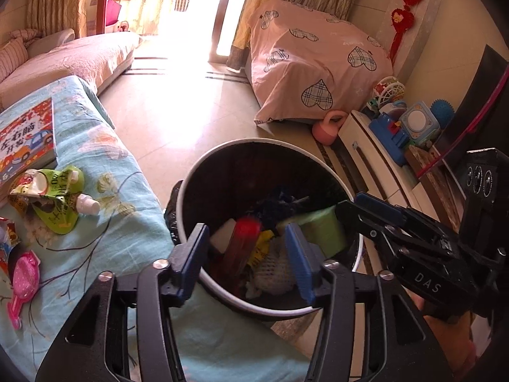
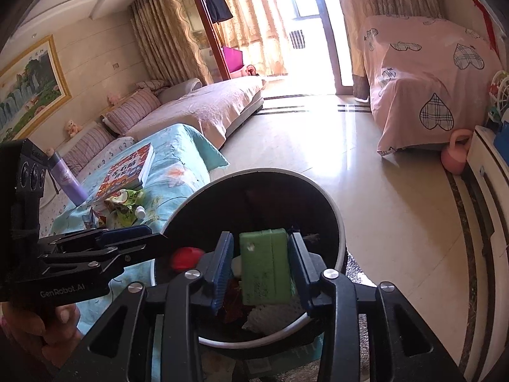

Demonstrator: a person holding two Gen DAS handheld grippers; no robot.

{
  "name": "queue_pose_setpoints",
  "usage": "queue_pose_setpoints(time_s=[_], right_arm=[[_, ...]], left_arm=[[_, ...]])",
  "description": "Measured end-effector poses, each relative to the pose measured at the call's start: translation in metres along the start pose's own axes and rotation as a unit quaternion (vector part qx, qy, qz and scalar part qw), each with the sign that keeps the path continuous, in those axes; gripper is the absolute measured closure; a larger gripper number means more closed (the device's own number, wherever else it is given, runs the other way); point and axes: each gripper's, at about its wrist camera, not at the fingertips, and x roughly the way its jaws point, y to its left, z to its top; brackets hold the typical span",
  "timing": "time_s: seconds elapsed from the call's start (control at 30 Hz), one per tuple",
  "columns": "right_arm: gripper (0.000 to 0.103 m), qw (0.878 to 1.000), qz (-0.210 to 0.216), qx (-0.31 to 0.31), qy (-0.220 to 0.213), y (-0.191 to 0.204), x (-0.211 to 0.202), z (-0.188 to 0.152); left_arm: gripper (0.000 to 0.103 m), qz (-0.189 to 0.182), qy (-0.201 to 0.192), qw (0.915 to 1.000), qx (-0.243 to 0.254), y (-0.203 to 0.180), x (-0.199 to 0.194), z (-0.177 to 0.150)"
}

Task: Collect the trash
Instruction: 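Open both tools above the bin to drop the can and juice box, then move both tools back over the bed toward the red wrapper and pink hairbrush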

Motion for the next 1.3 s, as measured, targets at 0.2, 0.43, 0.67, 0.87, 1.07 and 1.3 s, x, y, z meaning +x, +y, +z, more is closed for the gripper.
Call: queue_pose_setpoints(time_s=[0.2,0.43,0.67,0.87,1.07,1.3], right_arm=[[0.034,1.0,0.003,-0.001,-0.027,0.007,-0.018,-0.007],[0.012,0.998,0.036,0.011,-0.04,0.029,-0.03,-0.026],[0.007,0.997,0.071,-0.011,-0.028,0.075,-0.031,-0.039],[0.006,0.994,0.104,-0.018,0.004,0.112,-0.015,-0.052],[0.006,0.992,0.118,-0.03,0.026,0.142,-0.004,-0.063],[0.006,0.991,0.125,-0.032,0.041,0.163,0.01,-0.067]], left_arm=[[0.045,0.01,-0.009,0.9994,-0.033,0.021,-0.019,-0.018],[0.045,0.027,-0.013,0.9956,-0.088,0.064,-0.047,-0.057],[0.045,0.062,-0.017,0.9877,-0.143,0.112,-0.082,-0.1],[0.045,0.089,-0.016,0.9811,-0.171,0.147,-0.103,-0.128],[0.045,0.1,-0.022,0.9753,-0.196,0.178,-0.118,-0.139],[0.045,0.113,-0.03,0.9729,-0.2,0.202,-0.121,-0.129]])
